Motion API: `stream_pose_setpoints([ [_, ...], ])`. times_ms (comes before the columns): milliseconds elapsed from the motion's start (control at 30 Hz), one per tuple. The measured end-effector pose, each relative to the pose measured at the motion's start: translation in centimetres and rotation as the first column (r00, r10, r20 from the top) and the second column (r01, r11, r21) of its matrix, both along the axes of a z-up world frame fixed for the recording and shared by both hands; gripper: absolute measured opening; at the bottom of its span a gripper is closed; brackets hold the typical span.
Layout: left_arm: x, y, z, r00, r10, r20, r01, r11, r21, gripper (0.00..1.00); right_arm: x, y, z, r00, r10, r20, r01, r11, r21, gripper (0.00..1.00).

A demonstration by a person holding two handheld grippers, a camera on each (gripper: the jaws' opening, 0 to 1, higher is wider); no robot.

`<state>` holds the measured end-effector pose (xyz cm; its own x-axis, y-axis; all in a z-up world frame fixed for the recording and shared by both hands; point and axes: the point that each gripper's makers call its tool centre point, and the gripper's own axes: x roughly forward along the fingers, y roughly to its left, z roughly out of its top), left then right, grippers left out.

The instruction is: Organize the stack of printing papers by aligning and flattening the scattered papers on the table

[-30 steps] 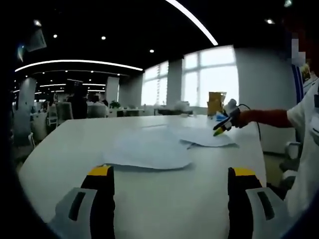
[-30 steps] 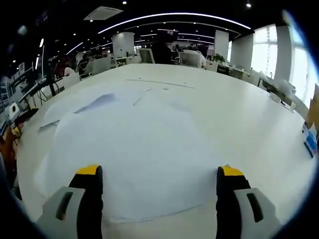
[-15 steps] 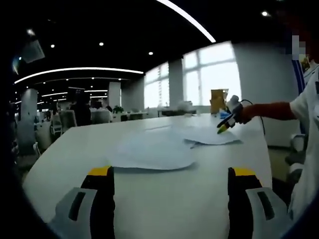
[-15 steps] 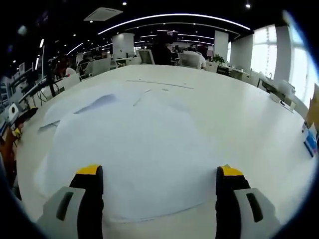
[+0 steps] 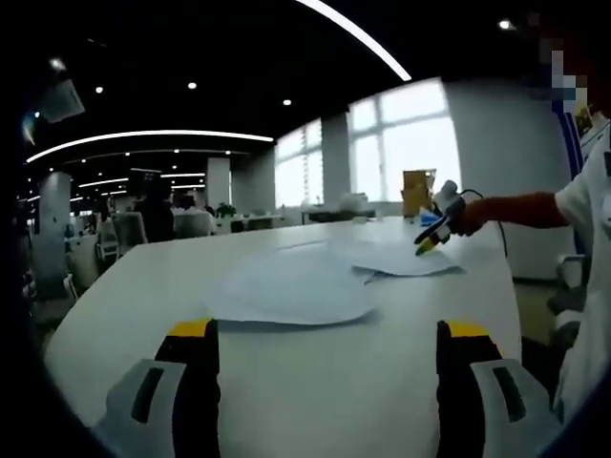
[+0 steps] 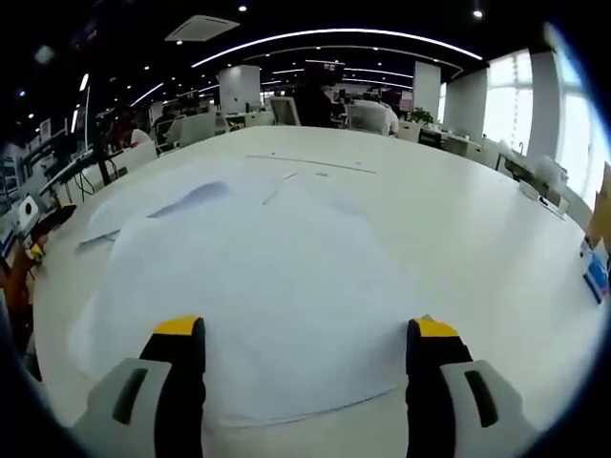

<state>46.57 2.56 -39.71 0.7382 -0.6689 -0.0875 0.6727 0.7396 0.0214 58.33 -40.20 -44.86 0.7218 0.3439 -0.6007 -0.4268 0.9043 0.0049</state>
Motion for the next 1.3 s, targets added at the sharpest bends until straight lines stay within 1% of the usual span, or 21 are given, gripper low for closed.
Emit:
stream_pose_setpoints([
  [367,0.2,0.1,-0.2,1.000,0.006,-0.001,-0.006,1.000,0.007,0.97,0.1,0.2,0.0,1.000,0.018,0.015,-0.018,1.000,0.007,0.79],
  [400,0.2,0.2,-0.2,1.000,0.007,-0.002,-0.007,1.000,0.009,0.97,0.1,0.3,0.1,0.999,0.027,0.022,-0.027,1.000,0.010,0.73],
  [500,0.2,0.1,-0.3,1.000,0.006,-0.006,-0.005,1.000,0.010,0.97,0.3,0.4,0.0,0.999,0.029,0.025,-0.029,1.000,0.010,0.70],
  [600,0.2,0.1,-0.3,1.000,0.007,-0.002,-0.007,1.000,0.014,0.97,0.3,0.6,0.1,0.999,0.033,0.037,-0.034,0.999,0.017,0.62],
  [833,0.3,0.2,-0.4,1.000,0.008,-0.009,-0.008,1.000,0.013,0.97,0.2,0.6,0.2,0.999,0.038,0.026,-0.038,0.999,0.010,0.60],
  [967,0.2,0.1,-0.4,1.000,0.011,-0.002,-0.011,1.000,0.021,0.97,-0.1,1.0,0.4,0.998,0.050,0.025,-0.050,0.999,-0.006,0.55],
  [1033,0.2,0.1,-0.4,1.000,0.011,-0.003,-0.011,1.000,0.023,0.97,-0.1,1.2,0.6,0.997,0.067,0.038,-0.066,0.997,-0.030,0.53],
  [1100,0.3,0.1,-0.4,1.000,0.012,-0.003,-0.012,1.000,0.022,0.97,-0.3,1.3,0.9,0.995,0.081,0.062,-0.075,0.994,-0.082,0.50],
  [1133,0.3,0.1,-0.5,1.000,0.011,-0.003,-0.011,1.000,0.022,0.97,-0.2,1.2,1.0,0.993,0.093,0.075,-0.084,0.990,-0.115,0.47],
  [1167,0.3,0.1,-0.5,1.000,0.011,-0.004,-0.011,1.000,0.022,0.97,-0.2,1.1,1.1,0.992,0.099,0.080,-0.088,0.988,-0.125,0.45],
  [1200,0.3,0.1,-0.5,1.000,0.012,-0.004,-0.012,1.000,0.022,0.97,-0.2,0.9,1.3,0.990,0.106,0.094,-0.090,0.982,-0.164,0.44],
  [1300,0.2,0.1,-0.5,1.000,0.013,0.002,-0.013,1.000,0.026,0.97,-0.3,0.8,1.4,0.986,0.124,0.109,-0.098,0.972,-0.215,0.41],
])
